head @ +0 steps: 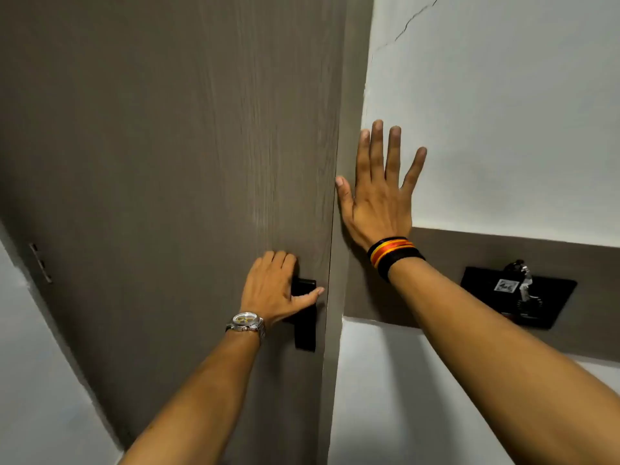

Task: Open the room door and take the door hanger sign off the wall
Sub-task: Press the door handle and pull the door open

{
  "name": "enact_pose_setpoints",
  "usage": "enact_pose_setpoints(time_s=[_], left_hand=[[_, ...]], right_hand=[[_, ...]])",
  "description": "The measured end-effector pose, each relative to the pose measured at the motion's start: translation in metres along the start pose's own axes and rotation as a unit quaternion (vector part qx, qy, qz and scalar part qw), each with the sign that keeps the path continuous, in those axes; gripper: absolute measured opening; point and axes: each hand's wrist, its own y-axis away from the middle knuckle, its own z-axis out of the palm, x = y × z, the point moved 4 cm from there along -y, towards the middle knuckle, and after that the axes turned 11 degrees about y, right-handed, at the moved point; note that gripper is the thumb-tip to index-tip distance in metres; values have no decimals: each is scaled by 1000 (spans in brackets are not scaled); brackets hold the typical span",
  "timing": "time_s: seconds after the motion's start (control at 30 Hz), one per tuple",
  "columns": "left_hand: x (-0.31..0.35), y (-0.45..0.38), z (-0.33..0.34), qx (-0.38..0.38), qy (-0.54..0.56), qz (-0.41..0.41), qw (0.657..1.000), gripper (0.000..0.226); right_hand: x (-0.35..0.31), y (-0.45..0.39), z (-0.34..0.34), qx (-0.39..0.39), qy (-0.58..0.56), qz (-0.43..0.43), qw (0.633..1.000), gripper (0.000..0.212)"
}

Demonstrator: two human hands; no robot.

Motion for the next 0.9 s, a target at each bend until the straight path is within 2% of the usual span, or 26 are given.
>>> enact_pose_setpoints(time_s=[0.1,0.3,0.5,0.6,0.7,0.9], left_hand=[[-9,17,22,-23,26,-24,999,77],[-13,36,53,-14,92,-130,987,98],[-13,61,72,-7,73,-119,990,110],[-19,66,81,-32,80,-129,988,110],[-22,77,90,-40,151,-187,970,108],[-11,88,104,35,261,-296,918,81]], right_hand=[[-2,-5,0,30,6,19,999,77],[-1,-5,5,68,10,21,997,76],[-3,-4,5,73,22,27,997,76],[-2,-4,5,82,18,33,996,76],[-2,-3,5,86,15,32,996,77],[-2,-2,7,93,15,34,995,76]])
